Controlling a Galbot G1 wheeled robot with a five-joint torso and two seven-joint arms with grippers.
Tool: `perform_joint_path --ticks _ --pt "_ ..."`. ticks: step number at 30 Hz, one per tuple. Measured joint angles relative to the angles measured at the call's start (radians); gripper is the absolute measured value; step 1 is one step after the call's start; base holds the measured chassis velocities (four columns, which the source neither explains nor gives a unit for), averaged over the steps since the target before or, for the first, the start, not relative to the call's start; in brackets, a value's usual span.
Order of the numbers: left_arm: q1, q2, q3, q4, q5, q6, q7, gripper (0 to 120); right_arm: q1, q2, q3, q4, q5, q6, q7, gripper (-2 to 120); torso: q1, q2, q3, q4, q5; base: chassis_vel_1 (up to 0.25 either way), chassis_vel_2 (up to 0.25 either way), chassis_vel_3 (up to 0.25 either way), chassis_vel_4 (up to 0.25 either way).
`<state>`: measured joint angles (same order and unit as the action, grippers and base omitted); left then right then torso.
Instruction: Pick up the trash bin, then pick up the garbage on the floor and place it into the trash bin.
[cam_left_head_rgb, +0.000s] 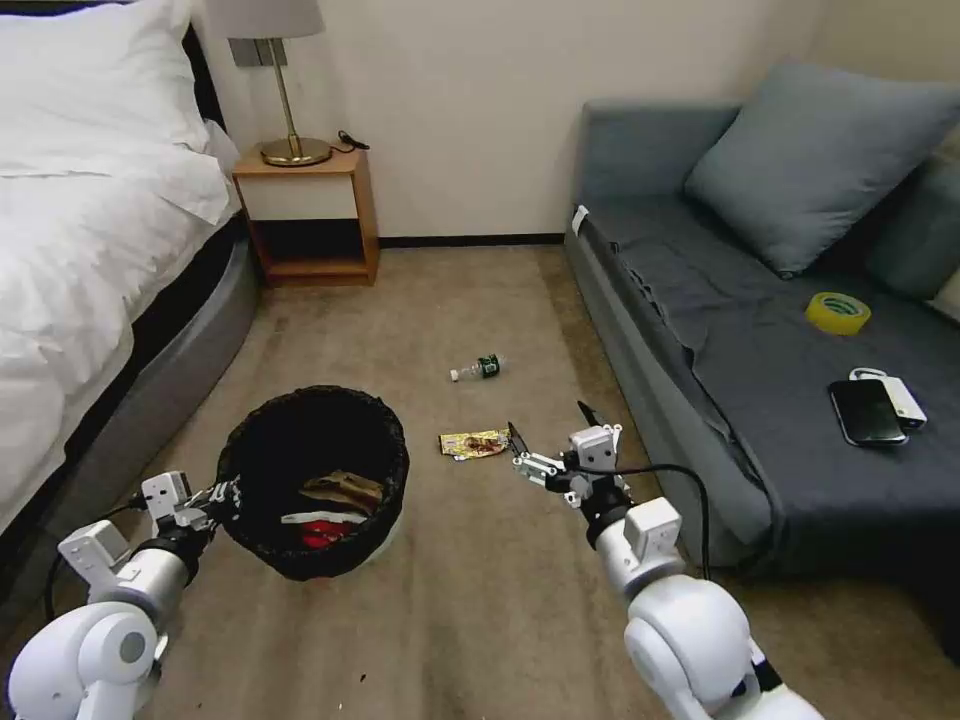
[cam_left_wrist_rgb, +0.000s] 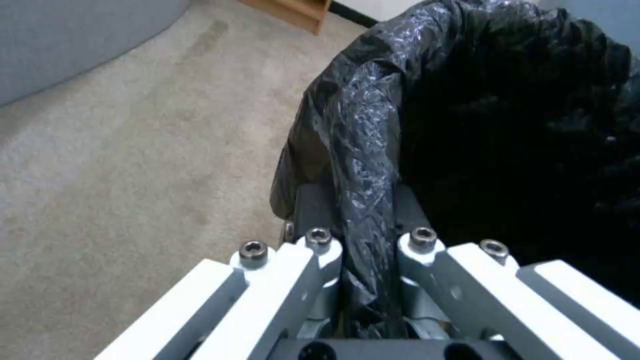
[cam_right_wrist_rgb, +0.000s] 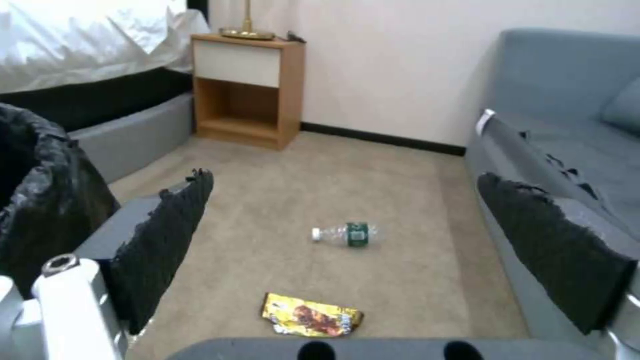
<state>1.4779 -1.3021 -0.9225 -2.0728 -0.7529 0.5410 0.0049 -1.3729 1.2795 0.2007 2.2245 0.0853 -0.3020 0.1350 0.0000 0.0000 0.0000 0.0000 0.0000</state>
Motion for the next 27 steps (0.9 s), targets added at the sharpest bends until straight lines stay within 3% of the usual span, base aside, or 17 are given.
perform_joint_path --ticks 27 --pt "0.009 -0.006 -0.005 -0.017 -0.008 -0.002 0.000 4 -0.090 0.033 0.084 0.037 -0.054 0.043 -0.066 100 0.000 0.000 0.000 0.0001 0.0000 0.000 0.000 0.000 0.000"
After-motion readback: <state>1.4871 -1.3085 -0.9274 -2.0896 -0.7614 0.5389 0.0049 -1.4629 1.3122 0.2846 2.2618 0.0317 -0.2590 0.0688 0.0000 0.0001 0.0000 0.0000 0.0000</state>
